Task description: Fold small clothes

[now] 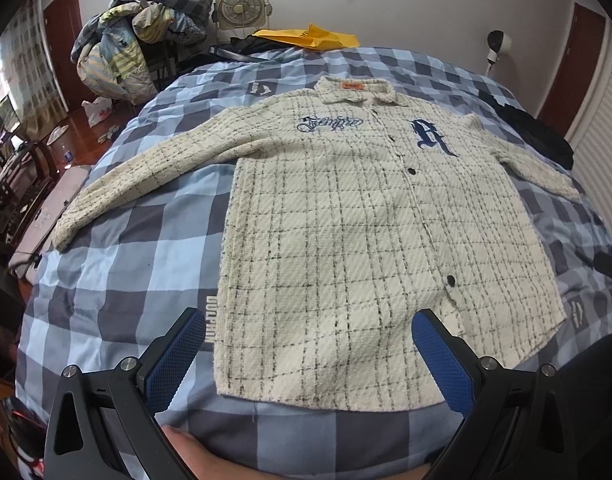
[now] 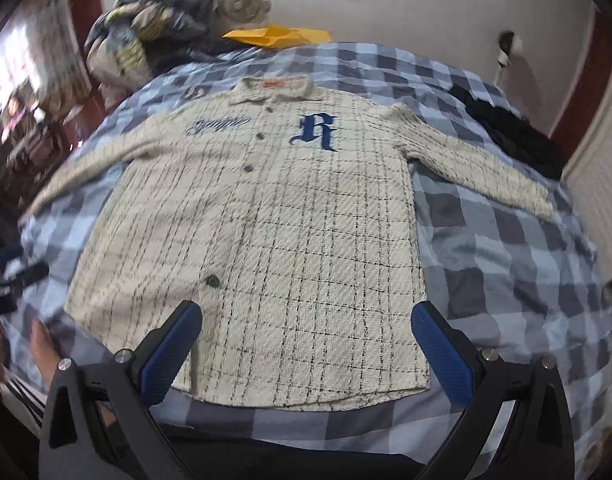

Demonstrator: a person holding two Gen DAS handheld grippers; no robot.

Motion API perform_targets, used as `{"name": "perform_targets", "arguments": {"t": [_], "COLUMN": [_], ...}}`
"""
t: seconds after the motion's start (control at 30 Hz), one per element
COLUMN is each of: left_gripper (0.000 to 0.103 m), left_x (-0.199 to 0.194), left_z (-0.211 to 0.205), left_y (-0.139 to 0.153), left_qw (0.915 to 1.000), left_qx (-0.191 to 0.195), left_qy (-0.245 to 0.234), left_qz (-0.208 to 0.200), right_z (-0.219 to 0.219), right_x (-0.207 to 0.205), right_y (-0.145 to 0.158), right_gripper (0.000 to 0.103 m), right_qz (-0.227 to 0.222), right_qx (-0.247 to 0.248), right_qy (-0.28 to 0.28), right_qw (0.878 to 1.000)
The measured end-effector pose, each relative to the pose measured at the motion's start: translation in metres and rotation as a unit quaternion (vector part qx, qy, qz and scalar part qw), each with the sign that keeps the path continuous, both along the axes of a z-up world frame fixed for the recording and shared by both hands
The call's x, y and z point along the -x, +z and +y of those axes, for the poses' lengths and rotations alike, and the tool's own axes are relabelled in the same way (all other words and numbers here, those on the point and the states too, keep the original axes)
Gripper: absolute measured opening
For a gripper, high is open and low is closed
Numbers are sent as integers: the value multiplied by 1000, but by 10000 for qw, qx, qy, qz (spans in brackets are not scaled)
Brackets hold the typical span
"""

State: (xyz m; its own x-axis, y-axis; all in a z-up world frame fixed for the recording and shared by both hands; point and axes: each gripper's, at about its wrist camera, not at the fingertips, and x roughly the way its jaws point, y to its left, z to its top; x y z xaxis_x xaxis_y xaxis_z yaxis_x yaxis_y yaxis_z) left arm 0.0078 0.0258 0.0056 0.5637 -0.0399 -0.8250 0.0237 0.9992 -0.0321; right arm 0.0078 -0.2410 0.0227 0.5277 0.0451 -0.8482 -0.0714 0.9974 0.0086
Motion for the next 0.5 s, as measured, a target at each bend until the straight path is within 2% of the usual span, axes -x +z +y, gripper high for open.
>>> {"name": "perform_targets", "arguments": {"t": [0.17, 0.27, 0.33, 0.5], "left_gripper": [103, 103, 103, 103], "left_x": [-13, -24, -34, -70], "left_z": [14, 37, 59, 140], "left_y": [0, 2, 1, -8], "left_qw": [9997, 9988, 9984, 9929], "left_qx": [-159, -214, -8, 559], "left_qy": [163, 368, 399, 652], "left_qz": [124, 224, 396, 822], "right_z": [11, 23, 31, 36], "right_x": [-22, -35, -44, -46], "right_y": [-7, -22, -32, -35], "right_gripper": [102, 102, 102, 102], "right_qz": [-22, -74, 54, 69], "right_qx": [-417, -266, -68, -122], "right_qy": [-57, -143, -126, 34], "right_qw": [9991, 9995, 9999, 9999]}}
